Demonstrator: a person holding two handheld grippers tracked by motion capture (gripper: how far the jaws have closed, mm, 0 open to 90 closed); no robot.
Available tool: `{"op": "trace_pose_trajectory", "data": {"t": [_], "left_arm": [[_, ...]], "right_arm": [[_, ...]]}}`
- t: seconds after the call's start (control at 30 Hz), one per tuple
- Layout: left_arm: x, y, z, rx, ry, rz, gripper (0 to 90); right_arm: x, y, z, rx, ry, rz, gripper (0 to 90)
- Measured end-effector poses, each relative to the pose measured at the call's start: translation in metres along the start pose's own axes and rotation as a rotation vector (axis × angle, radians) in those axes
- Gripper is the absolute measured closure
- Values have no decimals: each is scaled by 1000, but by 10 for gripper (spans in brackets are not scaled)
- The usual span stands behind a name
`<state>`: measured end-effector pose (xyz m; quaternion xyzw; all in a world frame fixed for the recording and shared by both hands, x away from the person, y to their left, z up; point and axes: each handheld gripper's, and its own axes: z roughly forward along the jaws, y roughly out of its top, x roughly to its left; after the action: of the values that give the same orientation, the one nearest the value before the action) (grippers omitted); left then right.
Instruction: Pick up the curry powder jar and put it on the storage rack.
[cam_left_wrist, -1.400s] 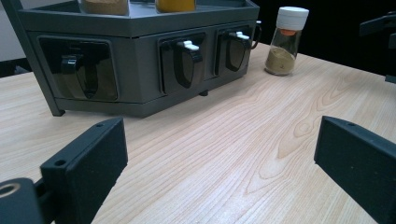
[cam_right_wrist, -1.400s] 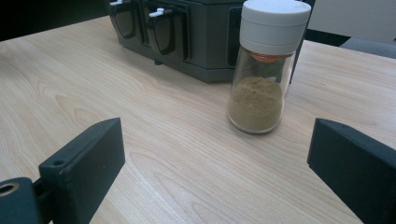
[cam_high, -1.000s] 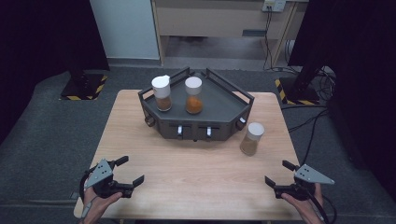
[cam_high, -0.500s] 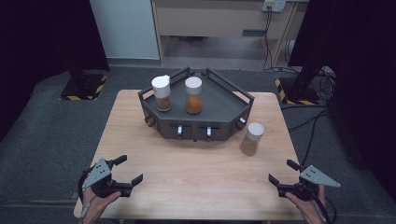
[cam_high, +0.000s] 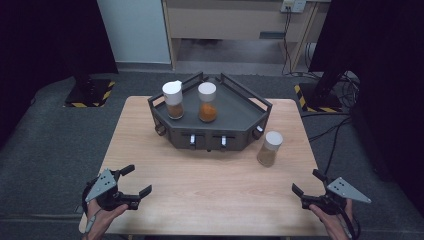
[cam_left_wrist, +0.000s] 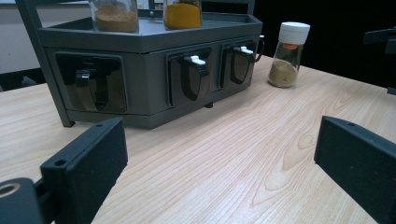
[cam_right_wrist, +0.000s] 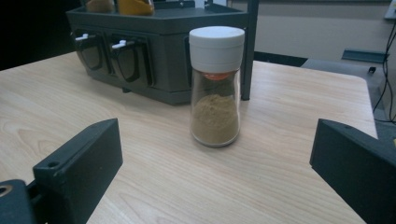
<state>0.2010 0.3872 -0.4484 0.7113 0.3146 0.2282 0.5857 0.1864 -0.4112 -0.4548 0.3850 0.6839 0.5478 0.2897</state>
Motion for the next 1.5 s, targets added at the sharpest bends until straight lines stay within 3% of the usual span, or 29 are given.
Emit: {"op": "trace_pose_trajectory", "data": {"t": [0.87, 1.5], "left_arm": [[2, 0, 2, -13, -16, -6, 16], [0, 1, 1, -7, -21, 6, 16]], "right_arm": [[-3, -4, 0, -21, -6, 33, 19], [-1, -5, -3, -40, -7, 19, 21]]}}
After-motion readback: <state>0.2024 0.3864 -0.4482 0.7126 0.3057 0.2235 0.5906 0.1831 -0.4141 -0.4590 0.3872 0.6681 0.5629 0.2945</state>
